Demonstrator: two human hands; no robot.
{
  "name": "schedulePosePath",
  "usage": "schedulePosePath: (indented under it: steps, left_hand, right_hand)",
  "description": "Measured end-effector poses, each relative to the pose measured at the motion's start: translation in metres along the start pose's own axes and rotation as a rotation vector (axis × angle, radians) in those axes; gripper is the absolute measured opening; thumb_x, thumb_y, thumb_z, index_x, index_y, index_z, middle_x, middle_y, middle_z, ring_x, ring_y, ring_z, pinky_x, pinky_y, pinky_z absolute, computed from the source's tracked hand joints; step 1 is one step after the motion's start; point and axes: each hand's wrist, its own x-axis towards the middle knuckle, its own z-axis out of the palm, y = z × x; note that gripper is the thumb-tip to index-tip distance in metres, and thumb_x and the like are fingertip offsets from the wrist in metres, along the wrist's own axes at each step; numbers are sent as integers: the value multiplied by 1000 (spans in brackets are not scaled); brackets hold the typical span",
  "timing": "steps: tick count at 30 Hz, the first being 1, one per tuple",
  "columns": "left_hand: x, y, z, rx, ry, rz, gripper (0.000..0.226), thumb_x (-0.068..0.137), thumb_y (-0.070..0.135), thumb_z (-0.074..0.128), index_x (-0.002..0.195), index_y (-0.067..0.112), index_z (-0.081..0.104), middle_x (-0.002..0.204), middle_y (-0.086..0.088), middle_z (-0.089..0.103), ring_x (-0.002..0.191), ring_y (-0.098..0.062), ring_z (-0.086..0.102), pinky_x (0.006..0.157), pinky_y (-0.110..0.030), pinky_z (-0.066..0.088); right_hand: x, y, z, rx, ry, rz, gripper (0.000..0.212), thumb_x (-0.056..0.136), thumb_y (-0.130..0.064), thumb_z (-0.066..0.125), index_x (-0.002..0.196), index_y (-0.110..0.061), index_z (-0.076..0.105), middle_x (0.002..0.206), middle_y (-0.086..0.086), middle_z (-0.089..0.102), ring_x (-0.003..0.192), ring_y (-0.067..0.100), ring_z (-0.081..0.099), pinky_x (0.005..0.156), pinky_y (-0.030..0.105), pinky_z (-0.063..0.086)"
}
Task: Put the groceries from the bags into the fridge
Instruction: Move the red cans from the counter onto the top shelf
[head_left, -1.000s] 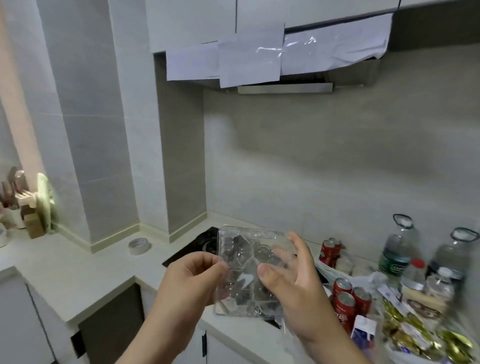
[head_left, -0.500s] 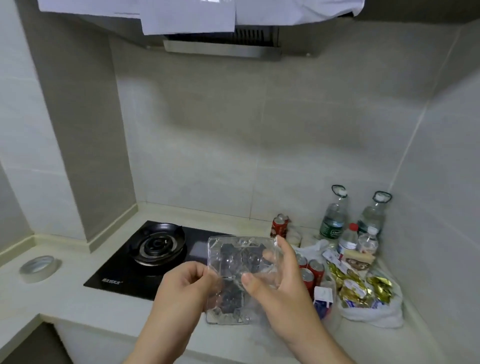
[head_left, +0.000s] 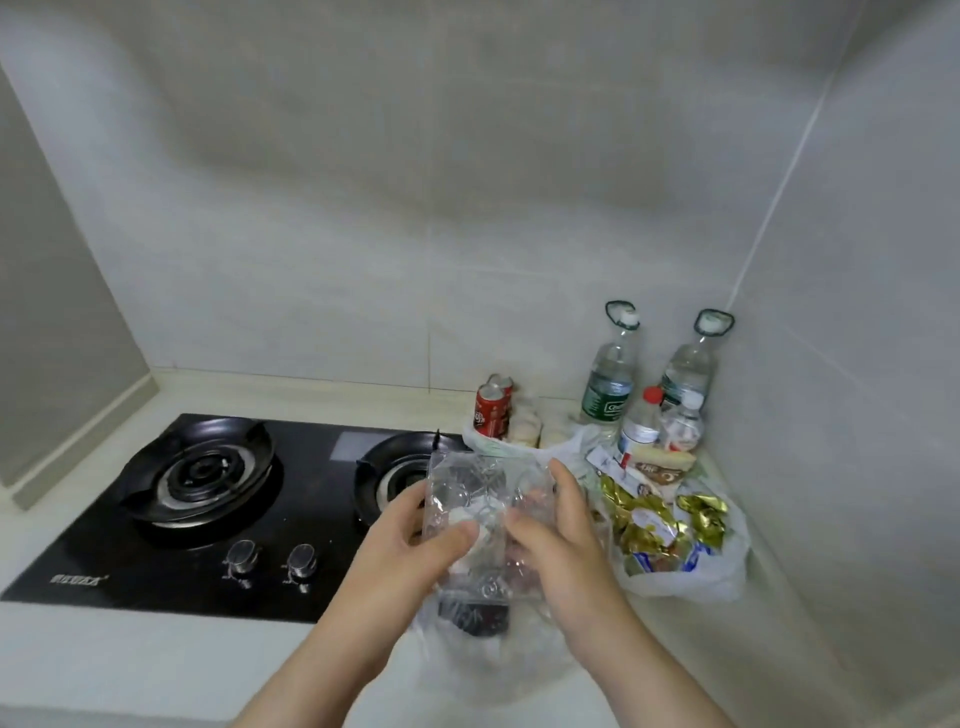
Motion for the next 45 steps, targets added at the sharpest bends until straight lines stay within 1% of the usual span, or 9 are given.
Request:
schedulePosePath:
  steps: [7,12,16,21,25,30,34,38,45]
  left_hand:
    - [69,-34,36,94,164,-117,47,74,39,70,119,29,62,107,7,72,98,-13,69,92,-41,53]
    - [106,-55,39,111,229,-169,23,90,15,65,110,26,62,94,15,74,83,-1,69,64,-12,51]
    - [135,-54,30,150,257,-183,47,87,22,69,131,24,53,117,9,68,105,-4,63,97,-32,49]
    - [171,-63,14,148,248,-169,50,80,44,72,125,27,58,109,7,71,102,-8,67,96,-38,51]
    - [202,-67,-8,191,208,-159,29,88,18,69,105,39,60,93,25,71,87,6,67,82,-23,51]
    - [251,-67,-43,233,260,-117,30,87,17,70,108,35,59,95,21,71,87,13,63,76,-9,49]
    - [297,-74,-72,324,272,-87,33,91,21,64,122,29,57,109,17,67,95,5,63,88,-20,51]
    - [362,-90,-102,396,284,-96,40,89,23,66,127,15,60,109,5,70,95,-1,65,84,-19,48]
    - [447,-122,-135,384,271,-176,44,91,20,63,133,9,56,124,-5,60,119,-19,55,101,-28,40]
  right_hand:
    - [79,41,-30,50,-95,138,94,61,-54,70,142,-57,22,152,-15,33,134,17,46,112,49,39]
    - [115,57,-39,-13,-123,179,78,86,-41,69,149,-41,24,144,-15,41,123,7,47,110,42,41]
    - [140,60,-39,-78,-138,173,78,90,-40,66,152,-41,19,152,-15,33,130,8,43,107,35,40]
    - [168,58,-29,-119,-150,176,74,91,-35,64,151,-38,22,130,-25,42,105,-11,46,83,17,36]
    - [201,59,-6,-138,-44,188,57,93,-35,63,143,-26,38,124,-17,52,93,-18,48,72,7,39]
    - [253,61,33,-177,-15,160,48,94,-40,59,138,-28,46,137,-9,54,110,-9,53,93,18,43]
    - [295,55,61,-168,-53,136,53,96,-25,55,147,-24,39,142,-19,43,133,4,43,109,27,35]
    - [356,55,86,-251,27,80,27,94,-13,53,119,-19,60,114,-4,65,106,20,61,79,28,50]
    - [435,90,124,-302,52,195,39,99,-24,47,137,-13,46,120,-1,52,106,15,48,91,28,38]
